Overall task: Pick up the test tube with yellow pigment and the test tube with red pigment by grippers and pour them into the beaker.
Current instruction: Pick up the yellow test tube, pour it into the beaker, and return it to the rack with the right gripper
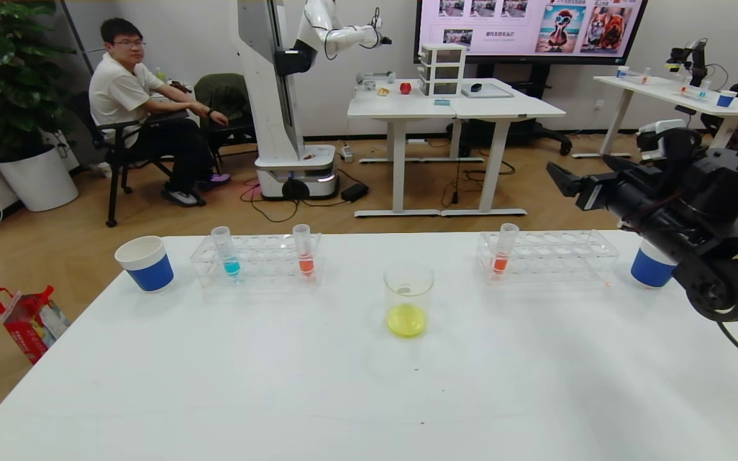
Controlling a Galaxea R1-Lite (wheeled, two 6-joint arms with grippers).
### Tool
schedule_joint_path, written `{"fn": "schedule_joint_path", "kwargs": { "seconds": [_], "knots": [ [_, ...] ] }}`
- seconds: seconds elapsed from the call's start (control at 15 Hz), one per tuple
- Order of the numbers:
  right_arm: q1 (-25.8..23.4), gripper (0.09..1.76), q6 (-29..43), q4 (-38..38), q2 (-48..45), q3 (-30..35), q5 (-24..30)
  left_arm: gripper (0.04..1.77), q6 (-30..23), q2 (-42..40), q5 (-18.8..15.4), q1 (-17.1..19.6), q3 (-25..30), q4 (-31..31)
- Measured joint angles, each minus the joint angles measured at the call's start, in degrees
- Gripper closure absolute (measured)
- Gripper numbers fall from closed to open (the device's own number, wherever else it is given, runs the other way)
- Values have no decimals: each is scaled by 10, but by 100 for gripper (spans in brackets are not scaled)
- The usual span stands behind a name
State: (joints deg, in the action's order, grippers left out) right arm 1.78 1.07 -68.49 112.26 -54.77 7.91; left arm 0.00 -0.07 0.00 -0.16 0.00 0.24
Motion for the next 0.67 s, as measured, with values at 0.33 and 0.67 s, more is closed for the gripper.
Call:
{"fn": "schedule_joint_path", "kwargs": {
  "seconds": [0.33, 0.67],
  "knots": [
    [28, 11, -8, -5, -184, 112, -9, 6, 0, 0, 0, 0, 0, 0],
    [22, 11, -22, -1, -431, 246, -8, 6, 0, 0, 0, 0, 0, 0]
  ]
}}
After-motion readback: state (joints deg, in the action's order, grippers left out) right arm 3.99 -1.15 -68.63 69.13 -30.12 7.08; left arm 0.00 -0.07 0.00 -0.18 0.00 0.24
